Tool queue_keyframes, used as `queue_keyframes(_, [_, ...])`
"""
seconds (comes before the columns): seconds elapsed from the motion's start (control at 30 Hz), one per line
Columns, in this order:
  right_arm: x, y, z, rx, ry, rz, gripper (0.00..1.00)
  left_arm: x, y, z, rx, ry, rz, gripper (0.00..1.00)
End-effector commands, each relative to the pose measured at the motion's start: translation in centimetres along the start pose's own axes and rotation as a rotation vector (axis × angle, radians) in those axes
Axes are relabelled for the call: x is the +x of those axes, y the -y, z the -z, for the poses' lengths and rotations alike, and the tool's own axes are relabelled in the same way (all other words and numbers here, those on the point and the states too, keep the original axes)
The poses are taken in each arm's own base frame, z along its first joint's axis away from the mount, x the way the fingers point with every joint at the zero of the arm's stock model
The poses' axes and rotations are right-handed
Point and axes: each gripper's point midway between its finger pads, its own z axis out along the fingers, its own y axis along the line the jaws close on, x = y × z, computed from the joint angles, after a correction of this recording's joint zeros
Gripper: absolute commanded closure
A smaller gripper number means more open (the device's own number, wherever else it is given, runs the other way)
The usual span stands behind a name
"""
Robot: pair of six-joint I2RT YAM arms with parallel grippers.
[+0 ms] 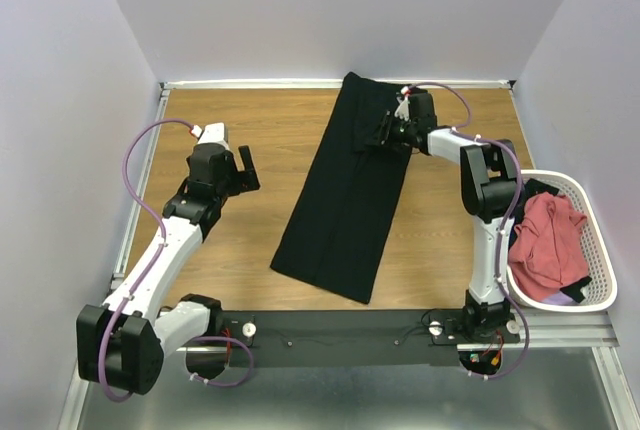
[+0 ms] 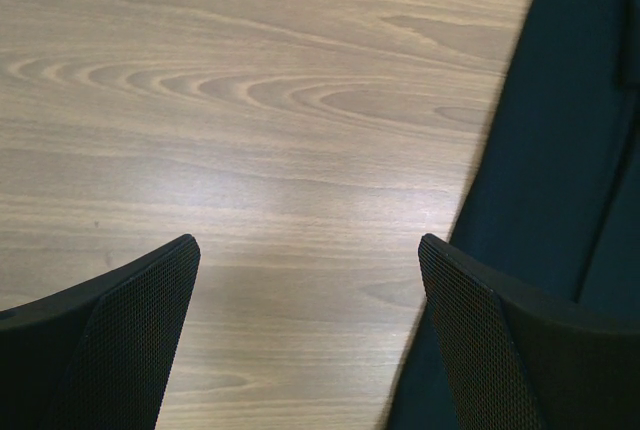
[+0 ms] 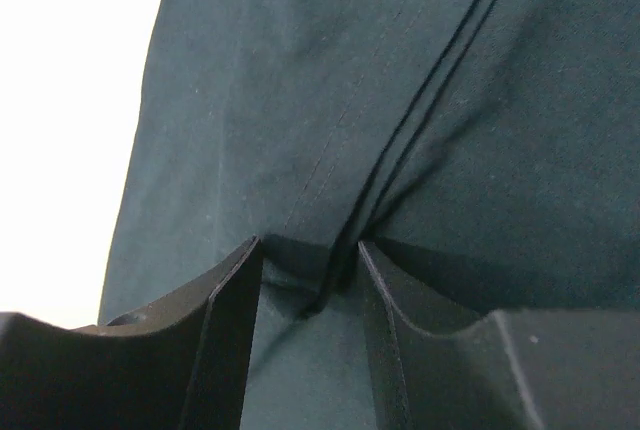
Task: Fold and stack the t-shirts
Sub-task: Fold the tshirt
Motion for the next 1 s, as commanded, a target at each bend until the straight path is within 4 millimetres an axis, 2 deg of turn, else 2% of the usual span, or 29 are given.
queue_keyframes(0.0, [1.2, 5.1, -1.2, 0.072, -0.069, 0.067, 0.49, -1.2, 1.6, 0.6, 0.111, 0.053, -0.017, 0.02])
queue_keyframes(0.1, [0.7, 6.8, -1.6, 0.079, -0.075, 0.087, 0.49, -1.1, 3.0, 1.2, 0.22, 0.061, -0.036, 0.02])
queue_keyframes(0.13, [-0.1, 6.7, -1.6, 0.073, -0.064, 0.118, 0.49, -1.6, 3.3, 1.7, 0.243, 0.087, -0.042, 0.02])
queue_keyframes(0.17, [0.2, 6.9, -1.8, 0.066, -0.081, 0.125, 0.49, -1.5, 3.8, 2.0, 0.271, 0.09, -0.046, 0.02])
queue_keyframes(0.27, [-1.1, 6.9, -1.8, 0.072, -0.081, 0.197, 0.49, -1.6, 4.3, 2.7, 0.317, 0.129, -0.034, 0.02])
queue_keyframes(0.33, [-0.9, 6.9, -1.1, 0.087, -0.101, 0.217, 0.49, -1.2, 4.7, 2.8, 0.342, 0.12, -0.022, 0.02])
queue_keyframes(0.37, [-0.3, 7.1, -0.7, 0.095, -0.116, 0.22, 0.49, -0.3, 5.3, 2.8, 0.379, 0.086, -0.021, 0.02])
queue_keyframes(0.43, [-0.7, 6.7, 0.2, 0.101, -0.109, 0.249, 0.49, 1.0, 6.0, 2.7, 0.423, 0.038, -0.013, 0.02])
queue_keyframes(0.5, [-0.4, 7.1, 1.0, 0.139, -0.118, 0.255, 0.49, 2.7, 7.0, 2.6, 0.479, -0.03, 0.002, 0.02])
queue_keyframes(0.53, [-1.3, 6.4, 1.8, 0.139, -0.094, 0.267, 0.49, 3.2, 7.3, 2.6, 0.488, -0.051, 0.009, 0.02])
queue_keyframes(0.6, [-1.9, 5.2, 3.1, 0.132, -0.079, 0.255, 0.48, 4.5, 7.6, 2.7, 0.492, -0.11, 0.031, 0.02])
queue_keyframes(0.67, [-3.0, 2.6, 5.6, 0.097, -0.036, 0.229, 0.46, 5.6, 8.4, 3.0, 0.498, -0.152, 0.02, 0.02])
queue_keyframes(0.7, [-3.2, 1.7, 6.4, 0.089, -0.022, 0.211, 0.45, 5.9, 8.7, 3.2, 0.498, -0.166, 0.013, 0.02])
queue_keyframes(0.73, [-2.1, 1.6, 7.2, 0.094, -0.035, 0.181, 0.44, 6.7, 9.5, 3.5, 0.508, -0.193, 0.0, 0.02])
queue_keyframes(0.77, [-3.3, -0.5, 9.4, 0.085, 0.017, 0.154, 0.43, 7.5, 9.7, 3.6, 0.497, -0.235, -0.01, 0.02])
queue_keyframes(0.8, [-1.5, -0.6, 10.0, 0.099, -0.006, 0.101, 0.42, 8.3, 10.4, 3.8, 0.499, -0.26, -0.029, 0.02])
queue_keyframes(0.83, [-1.0, -1.4, 11.2, 0.103, -0.002, 0.088, 0.41, 8.9, 10.7, 4.0, 0.501, -0.283, -0.039, 0.02])
queue_keyframes(0.87, [-0.1, -1.2, 12.1, 0.142, -0.011, 0.063, 0.4, 9.7, 10.8, 4.0, 0.487, -0.322, -0.047, 0.02])
queue_keyframes(0.9, [0.5, -3.2, 13.9, 0.143, 0.006, 0.079, 0.39, 10.2, 10.7, 3.9, 0.467, -0.336, -0.052, 0.02])
queue_keyframes(0.93, [1.7, -3.6, 14.7, 0.173, -0.003, 0.063, 0.37, 10.6, 10.8, 4.0, 0.46, -0.352, -0.052, 0.02])
queue_keyframes(0.97, [4.7, -3.7, 16.1, 0.26, -0.039, 0.082, 0.36, 11.2, 10.8, 4.1, 0.445, -0.372, -0.062, 0.02])
